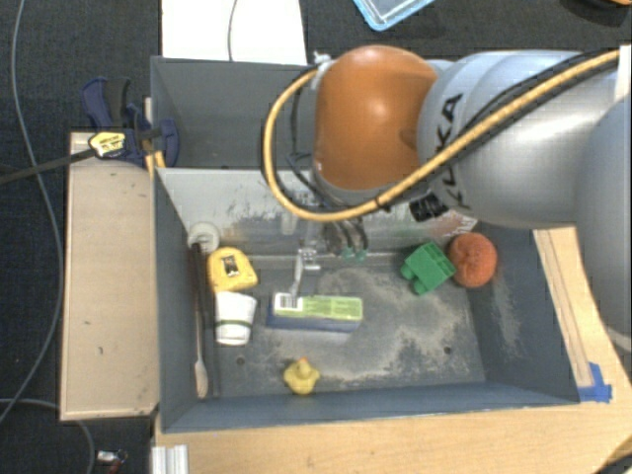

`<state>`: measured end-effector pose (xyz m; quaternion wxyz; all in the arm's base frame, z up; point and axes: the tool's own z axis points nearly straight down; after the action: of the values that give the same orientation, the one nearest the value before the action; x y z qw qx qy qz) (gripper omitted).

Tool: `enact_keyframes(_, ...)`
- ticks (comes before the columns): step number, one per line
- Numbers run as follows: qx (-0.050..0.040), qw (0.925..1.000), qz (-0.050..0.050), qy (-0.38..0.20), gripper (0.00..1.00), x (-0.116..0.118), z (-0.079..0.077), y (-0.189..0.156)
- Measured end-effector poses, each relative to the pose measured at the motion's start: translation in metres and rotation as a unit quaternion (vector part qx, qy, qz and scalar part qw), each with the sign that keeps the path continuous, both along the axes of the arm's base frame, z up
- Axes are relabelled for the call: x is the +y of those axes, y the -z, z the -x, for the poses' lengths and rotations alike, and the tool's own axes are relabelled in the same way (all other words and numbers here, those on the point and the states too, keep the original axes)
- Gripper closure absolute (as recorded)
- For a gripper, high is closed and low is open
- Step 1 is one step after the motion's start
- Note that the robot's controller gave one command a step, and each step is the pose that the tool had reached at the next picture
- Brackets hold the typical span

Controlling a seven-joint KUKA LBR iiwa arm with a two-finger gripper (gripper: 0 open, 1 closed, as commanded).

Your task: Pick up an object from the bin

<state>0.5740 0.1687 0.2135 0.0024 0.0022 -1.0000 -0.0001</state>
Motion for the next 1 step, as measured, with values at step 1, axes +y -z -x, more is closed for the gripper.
enact_keyframes(1, -0.0039, 1.0000, -0.001, 0.002, 0.00, -0.0010, -0.0018, -0.0044)
